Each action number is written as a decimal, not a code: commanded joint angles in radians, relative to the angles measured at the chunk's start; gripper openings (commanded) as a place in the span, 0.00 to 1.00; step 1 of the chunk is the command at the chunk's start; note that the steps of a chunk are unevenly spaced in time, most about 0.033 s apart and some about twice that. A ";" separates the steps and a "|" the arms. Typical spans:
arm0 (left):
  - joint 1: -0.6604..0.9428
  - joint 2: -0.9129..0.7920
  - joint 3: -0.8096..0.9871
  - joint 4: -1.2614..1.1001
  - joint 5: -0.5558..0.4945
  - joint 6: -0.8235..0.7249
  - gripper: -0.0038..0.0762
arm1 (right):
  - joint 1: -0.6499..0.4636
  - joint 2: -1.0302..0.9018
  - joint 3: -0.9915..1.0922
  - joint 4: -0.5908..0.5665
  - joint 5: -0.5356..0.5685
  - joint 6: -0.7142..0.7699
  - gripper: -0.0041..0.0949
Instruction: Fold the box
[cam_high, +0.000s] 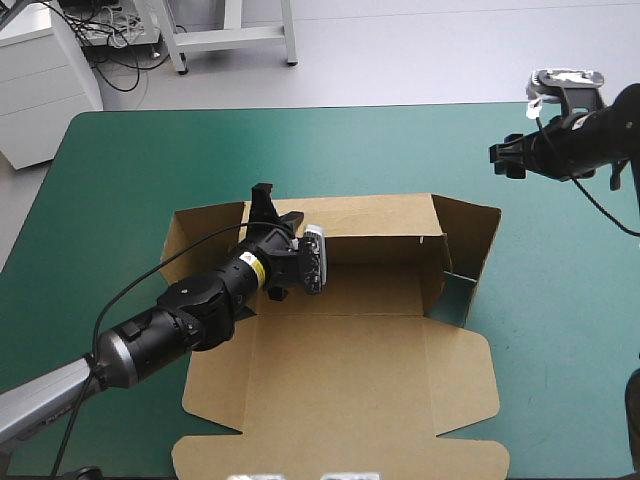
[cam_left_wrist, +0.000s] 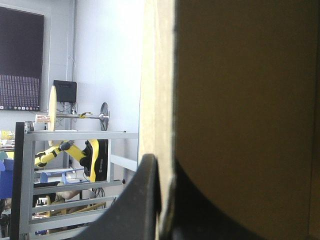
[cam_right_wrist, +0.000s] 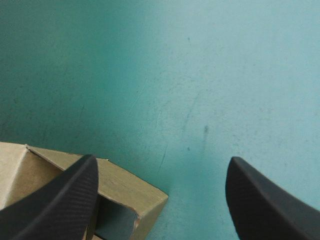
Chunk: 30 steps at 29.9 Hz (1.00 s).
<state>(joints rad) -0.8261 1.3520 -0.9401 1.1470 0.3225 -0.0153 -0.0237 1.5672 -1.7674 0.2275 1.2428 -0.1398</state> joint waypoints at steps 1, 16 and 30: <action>-0.005 -0.010 -0.006 -0.032 0.018 -0.041 0.01 | -0.007 0.011 -0.029 0.047 -0.035 -0.031 0.70; -0.005 -0.010 -0.006 -0.030 0.016 -0.041 0.01 | -0.005 0.126 -0.023 0.073 0.004 -0.042 0.69; -0.005 -0.010 -0.006 -0.026 0.022 -0.041 0.01 | 0.025 0.124 -0.022 0.120 0.006 -0.044 0.64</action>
<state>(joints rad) -0.8261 1.3532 -0.9401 1.1507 0.3234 -0.0338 -0.0113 1.7396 -1.7674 0.3237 1.2401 -0.1738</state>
